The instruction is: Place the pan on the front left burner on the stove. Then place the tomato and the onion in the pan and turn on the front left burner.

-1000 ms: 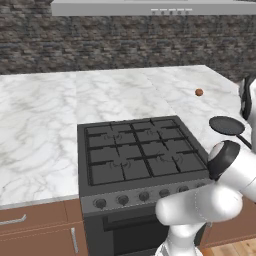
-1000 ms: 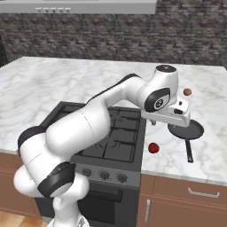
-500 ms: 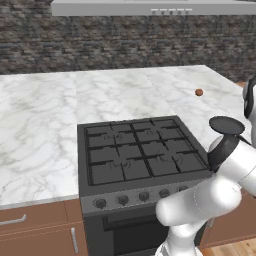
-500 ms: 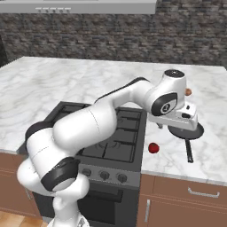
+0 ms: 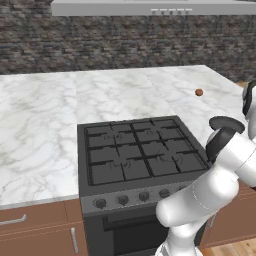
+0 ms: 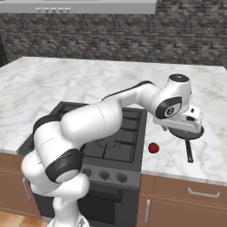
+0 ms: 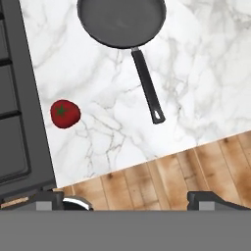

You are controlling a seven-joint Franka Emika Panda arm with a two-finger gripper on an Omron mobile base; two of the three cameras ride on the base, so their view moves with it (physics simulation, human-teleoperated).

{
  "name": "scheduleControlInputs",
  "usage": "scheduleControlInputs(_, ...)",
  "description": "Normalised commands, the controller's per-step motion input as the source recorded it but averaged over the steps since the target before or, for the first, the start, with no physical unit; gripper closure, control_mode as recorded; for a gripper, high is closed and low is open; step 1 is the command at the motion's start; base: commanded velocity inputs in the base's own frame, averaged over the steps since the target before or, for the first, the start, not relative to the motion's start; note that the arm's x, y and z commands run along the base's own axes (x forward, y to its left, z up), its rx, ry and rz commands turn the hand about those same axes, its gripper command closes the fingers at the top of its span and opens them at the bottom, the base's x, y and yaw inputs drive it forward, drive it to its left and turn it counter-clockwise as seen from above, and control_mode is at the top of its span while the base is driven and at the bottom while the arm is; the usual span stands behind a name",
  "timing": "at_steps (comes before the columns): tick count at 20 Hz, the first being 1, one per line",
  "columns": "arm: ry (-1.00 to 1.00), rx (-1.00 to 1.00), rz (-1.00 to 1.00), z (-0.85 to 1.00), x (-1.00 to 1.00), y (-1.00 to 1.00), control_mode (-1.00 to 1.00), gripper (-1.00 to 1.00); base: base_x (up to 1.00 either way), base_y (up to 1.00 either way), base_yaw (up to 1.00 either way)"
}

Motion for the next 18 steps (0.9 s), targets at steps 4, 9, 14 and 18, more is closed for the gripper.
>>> scheduleControlInputs(4,0.00,0.00,0.00,-0.21,0.11,-0.14,-1.00,-1.00,0.00,0.00,0.00)
scheduleControlInputs(9,0.00,0.00,0.00,-0.23,0.08,-0.09,-1.00,-1.00,0.00,0.00,0.00)
scheduleControlInputs(14,0.00,0.00,0.00,-0.22,0.07,-0.08,-1.00,-1.00,0.00,0.00,0.00)
scheduleControlInputs(18,0.00,-0.01,0.00,-0.21,0.05,-0.04,-1.00,-1.00,0.00,0.00,0.00)
